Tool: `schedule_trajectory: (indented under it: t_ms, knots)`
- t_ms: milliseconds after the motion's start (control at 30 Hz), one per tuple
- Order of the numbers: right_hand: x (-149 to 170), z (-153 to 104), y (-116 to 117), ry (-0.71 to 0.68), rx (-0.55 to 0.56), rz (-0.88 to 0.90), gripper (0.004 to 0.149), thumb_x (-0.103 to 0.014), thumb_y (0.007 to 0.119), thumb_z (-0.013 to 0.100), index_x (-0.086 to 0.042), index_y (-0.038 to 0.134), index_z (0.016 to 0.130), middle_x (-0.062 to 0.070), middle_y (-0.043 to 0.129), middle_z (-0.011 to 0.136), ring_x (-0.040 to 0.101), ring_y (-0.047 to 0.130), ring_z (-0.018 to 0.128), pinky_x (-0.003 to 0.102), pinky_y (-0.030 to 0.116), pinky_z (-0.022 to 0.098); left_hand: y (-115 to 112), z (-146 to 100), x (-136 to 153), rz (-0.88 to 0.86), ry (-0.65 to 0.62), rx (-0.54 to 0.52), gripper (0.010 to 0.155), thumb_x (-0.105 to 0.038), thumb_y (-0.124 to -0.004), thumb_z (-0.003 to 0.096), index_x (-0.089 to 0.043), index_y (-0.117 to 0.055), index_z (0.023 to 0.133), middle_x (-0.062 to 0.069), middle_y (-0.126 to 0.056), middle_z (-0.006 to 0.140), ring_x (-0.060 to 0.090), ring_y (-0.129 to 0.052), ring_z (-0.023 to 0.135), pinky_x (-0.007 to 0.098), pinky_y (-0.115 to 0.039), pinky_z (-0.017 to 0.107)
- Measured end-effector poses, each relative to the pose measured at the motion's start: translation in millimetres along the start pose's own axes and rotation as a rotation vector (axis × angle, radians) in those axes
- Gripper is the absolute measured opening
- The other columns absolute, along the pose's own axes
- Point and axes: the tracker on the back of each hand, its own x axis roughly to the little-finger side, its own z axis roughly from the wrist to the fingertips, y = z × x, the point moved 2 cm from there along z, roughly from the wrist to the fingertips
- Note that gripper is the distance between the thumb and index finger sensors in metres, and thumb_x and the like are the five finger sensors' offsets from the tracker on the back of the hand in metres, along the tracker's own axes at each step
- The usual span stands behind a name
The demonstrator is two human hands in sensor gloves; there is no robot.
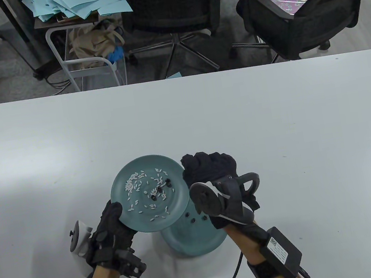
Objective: Pick coffee beans with hand pinch into plate
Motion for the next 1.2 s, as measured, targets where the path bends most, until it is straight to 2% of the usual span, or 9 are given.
schedule_trajectory:
  t_ms: [100,233,467,567,733,867,1133,1200]
  knots:
    - [-13.4,-2.5,-4.0,-0.069,0.027,-0.012,0.04,-0.042,0.086,0.045,-0.026,0.084,0.082,0.008,0.095,0.076,0.025,0.09,0.051,0.053,0.071,0.051,-3.0,-0.1,1.7,0.012,0.004,0.009,0.059,-0.046,-0.059,0.0506,-0.024,-0.039,0.102,0.008,-0.069,0.092,0.033,-0.087,0.072,0.042,-0.08,0.051]
    - [-23.2,-2.4,4.1,-0.095,-0.035,-0.084,0.04,-0.043,0.089,0.044,-0.028,0.086,0.081,0.006,0.096,0.076,0.025,0.089,0.05,0.053,0.07,0.051,-4.9,0.0,3.1,0.028,0.007,0.015,0.059,-0.046,-0.059,0.0505,-0.024,-0.039,0.102,0.008,-0.07,0.092,0.033,-0.087,0.072,0.043,-0.08,0.051]
    - [-34.5,-1.7,28.6,-0.189,-0.22,-0.167,0.035,-0.038,0.085,0.048,-0.031,0.087,0.082,0.002,0.091,0.088,0.029,0.08,0.073,0.061,0.056,0.063,-6.8,1.3,6.0,0.049,0.02,0.019,0.059,-0.046,-0.059,0.0505,-0.024,-0.04,0.102,0.008,-0.07,0.092,0.033,-0.087,0.072,0.043,-0.08,0.05]
    - [-37.3,-1.6,36.2,-0.212,-0.28,-0.206,0.035,-0.037,0.084,0.049,-0.031,0.086,0.083,0.002,0.09,0.089,0.029,0.079,0.076,0.062,0.053,0.065,-7.8,2.1,7.1,0.06,0.027,0.022,0.059,-0.046,-0.059,0.0504,-0.023,-0.04,0.102,0.009,-0.07,0.091,0.034,-0.087,0.071,0.043,-0.08,0.05]
    - [-36.6,-1.4,43.3,-0.217,-0.332,-0.245,0.035,-0.036,0.085,0.048,-0.028,0.087,0.082,0.004,0.093,0.086,0.029,0.082,0.073,0.063,0.054,0.065,-8.6,2.4,8.1,0.072,0.029,0.022,0.059,-0.045,-0.059,0.0503,-0.023,-0.041,0.101,0.009,-0.071,0.091,0.034,-0.088,0.071,0.043,-0.08,0.05]
    - [-34.8,-0.9,44.8,-0.213,-0.452,-0.136,0.035,-0.034,0.086,0.048,-0.025,0.089,0.081,0.006,0.095,0.085,0.031,0.084,0.072,0.065,0.053,0.065,-9.0,2.3,8.6,0.072,0.036,0.018,0.059,-0.045,-0.06,0.0502,-0.022,-0.041,0.101,0.01,-0.071,0.091,0.035,-0.088,0.07,0.043,-0.08,0.049]
    - [-34.3,-2.2,49.1,-0.238,-0.562,-0.118,0.035,-0.032,0.088,0.047,-0.022,0.088,0.081,0.009,0.098,0.077,0.028,0.09,0.057,0.063,0.061,0.062,-8.8,2.2,10.1,0.096,0.046,0.005,0.059,-0.045,-0.061,0.0498,-0.021,-0.044,0.101,0.012,-0.073,0.089,0.036,-0.089,0.067,0.044,-0.081,0.047]
    - [-33.9,-2.0,48.6,-0.232,-0.547,-0.116,0.035,-0.031,0.088,0.047,-0.022,0.087,0.081,0.009,0.098,0.077,0.027,0.089,0.056,0.062,0.061,0.062,-9.1,2.6,12.2,0.074,0.05,0.011,0.059,-0.045,-0.061,0.05,-0.02,-0.044,0.101,0.012,-0.073,0.089,0.036,-0.089,0.067,0.043,-0.082,0.047]
